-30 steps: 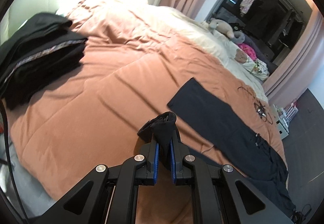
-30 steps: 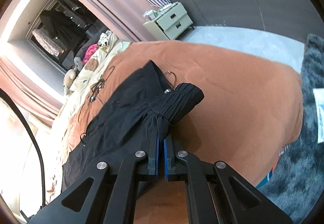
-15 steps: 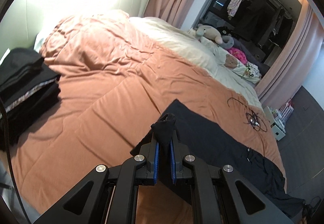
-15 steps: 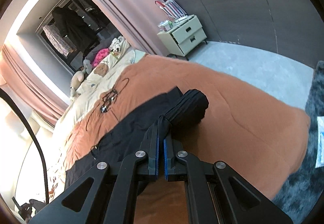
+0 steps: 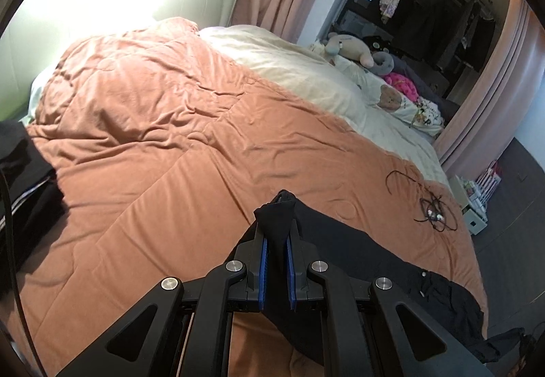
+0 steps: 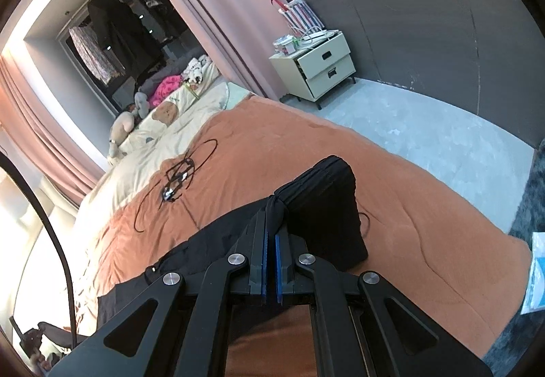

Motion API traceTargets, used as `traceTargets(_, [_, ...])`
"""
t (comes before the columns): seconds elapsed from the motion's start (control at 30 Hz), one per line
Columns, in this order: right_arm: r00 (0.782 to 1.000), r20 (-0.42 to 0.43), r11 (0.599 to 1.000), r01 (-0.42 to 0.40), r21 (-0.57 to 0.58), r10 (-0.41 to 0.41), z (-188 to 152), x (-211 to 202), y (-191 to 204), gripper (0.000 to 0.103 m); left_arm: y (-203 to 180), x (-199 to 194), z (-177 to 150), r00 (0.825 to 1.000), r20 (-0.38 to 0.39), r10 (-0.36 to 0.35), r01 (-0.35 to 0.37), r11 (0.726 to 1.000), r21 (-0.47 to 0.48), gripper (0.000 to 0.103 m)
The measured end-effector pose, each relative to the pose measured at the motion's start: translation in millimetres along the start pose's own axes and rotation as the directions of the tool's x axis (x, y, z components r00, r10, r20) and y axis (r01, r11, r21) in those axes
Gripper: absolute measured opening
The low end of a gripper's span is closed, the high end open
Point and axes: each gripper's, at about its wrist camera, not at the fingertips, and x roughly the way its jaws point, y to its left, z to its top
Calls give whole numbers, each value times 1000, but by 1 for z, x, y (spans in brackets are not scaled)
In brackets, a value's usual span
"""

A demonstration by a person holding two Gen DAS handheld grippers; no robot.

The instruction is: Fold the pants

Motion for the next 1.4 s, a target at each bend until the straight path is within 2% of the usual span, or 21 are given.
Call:
traceTargets(0.27, [999,-21,998,47,-37,-47,27,61,27,0,-11,67,14,997,-54,57,-56,998,15,10])
traceTargets(0.57, [993,-50,993,102,-62,-106,45,135,53,0,-15,149,24,981,-118,154,-149,988,46,10])
traceTargets(0.9, [978,-71,978,189,-90,-195,55,207,61,0,-15,233,15,956,-214,199,-184,979,89,10])
traceTargets(1.03, [971,-64,970,224,-91,-230,56,229,65,0,-18,256,13,954,-231,192,-173,980,102,11])
traceTargets(1.13, [964,-59,961,253,-116,-261,55,242,71,0,-21,268,11,953,-247,176,-154,982,107,15])
traceTargets(1.2, [954,-80,952,277,-129,-288,53,251,73,2,-26,272,11,948,-256,189,-159,978,134,36])
traceTargets(1.23, [951,-92,950,283,-131,-296,53,254,75,3,-27,271,12,945,-251,208,-174,973,150,55])
traceTargets(1.27, [950,-101,951,281,-131,-295,52,255,75,7,-27,268,12,949,-236,210,-176,972,157,74])
traceTargets(1.33, [956,-108,957,259,-130,-274,54,254,78,29,-25,260,14,959,-207,195,-166,975,150,86])
traceTargets(1.37, [959,-93,958,253,-134,-266,53,249,80,55,-23,254,15,961,-197,195,-169,975,143,86])
traceTargets(1.4, [961,-74,957,253,-141,-265,54,244,81,71,-20,250,16,961,-198,196,-171,976,137,86])
